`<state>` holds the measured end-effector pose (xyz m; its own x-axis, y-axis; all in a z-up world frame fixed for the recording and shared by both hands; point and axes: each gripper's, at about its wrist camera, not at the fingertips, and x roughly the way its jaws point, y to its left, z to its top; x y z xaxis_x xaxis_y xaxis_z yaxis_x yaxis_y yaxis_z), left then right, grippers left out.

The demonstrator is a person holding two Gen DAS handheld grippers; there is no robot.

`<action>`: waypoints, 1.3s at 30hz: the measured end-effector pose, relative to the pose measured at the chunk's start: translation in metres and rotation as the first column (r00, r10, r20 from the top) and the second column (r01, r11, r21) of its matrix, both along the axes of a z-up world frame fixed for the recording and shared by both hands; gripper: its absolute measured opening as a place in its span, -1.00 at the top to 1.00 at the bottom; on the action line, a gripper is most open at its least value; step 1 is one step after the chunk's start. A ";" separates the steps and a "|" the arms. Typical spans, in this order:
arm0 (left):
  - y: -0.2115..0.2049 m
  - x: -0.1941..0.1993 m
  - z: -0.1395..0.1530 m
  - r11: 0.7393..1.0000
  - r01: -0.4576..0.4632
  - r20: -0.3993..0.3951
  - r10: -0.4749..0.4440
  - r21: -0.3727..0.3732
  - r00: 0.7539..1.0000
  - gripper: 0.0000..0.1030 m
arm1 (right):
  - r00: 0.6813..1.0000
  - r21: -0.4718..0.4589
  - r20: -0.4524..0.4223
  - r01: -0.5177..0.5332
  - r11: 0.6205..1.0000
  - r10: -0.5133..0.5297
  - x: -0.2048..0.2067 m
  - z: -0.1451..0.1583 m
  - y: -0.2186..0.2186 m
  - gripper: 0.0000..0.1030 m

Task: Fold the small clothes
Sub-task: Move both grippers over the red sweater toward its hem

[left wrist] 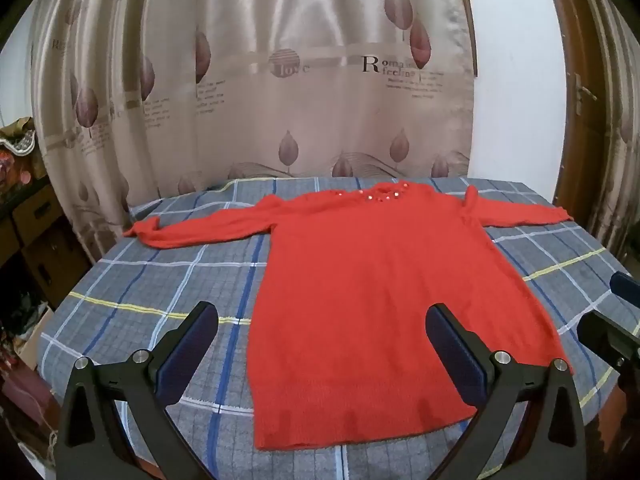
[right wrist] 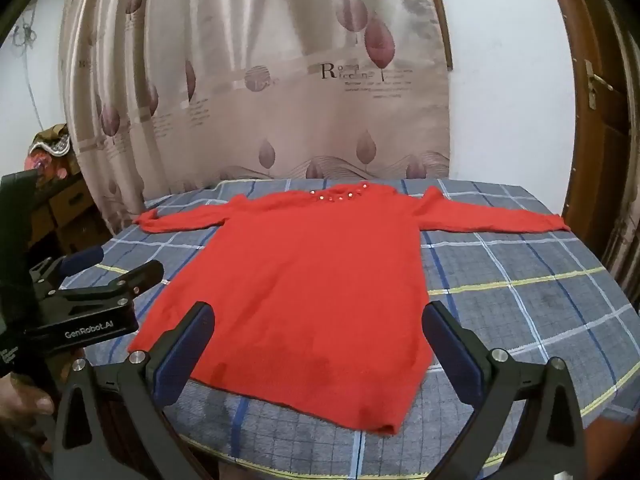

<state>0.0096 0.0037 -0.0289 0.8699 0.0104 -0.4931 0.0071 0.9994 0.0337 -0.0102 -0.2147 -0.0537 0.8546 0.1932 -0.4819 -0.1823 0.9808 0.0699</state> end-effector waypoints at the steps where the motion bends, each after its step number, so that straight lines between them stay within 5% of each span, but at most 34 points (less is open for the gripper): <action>1: 0.001 0.001 0.000 1.000 0.000 -0.002 0.000 -0.001 1.000 -1.00 | 1.000 0.000 0.000 -0.004 1.000 0.004 0.002 0.002 0.002 -1.00; 22: 0.014 0.086 0.024 0.999 -0.051 -0.014 0.051 0.000 0.999 -1.00 | 0.995 0.070 -0.101 -0.006 0.998 0.013 0.087 0.013 -0.002 -1.00; 39: 0.010 0.166 -0.003 0.998 -0.050 -0.089 0.052 0.024 0.995 -1.00 | 0.975 0.117 -0.220 0.010 0.993 0.016 0.165 -0.002 0.003 -1.00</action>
<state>0.1758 0.0133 -0.0316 0.8200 0.0653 -0.5686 -0.0399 0.9976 0.0569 0.1544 -0.2119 -0.0561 0.7292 0.2618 -0.6323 -0.1530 0.9629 0.2223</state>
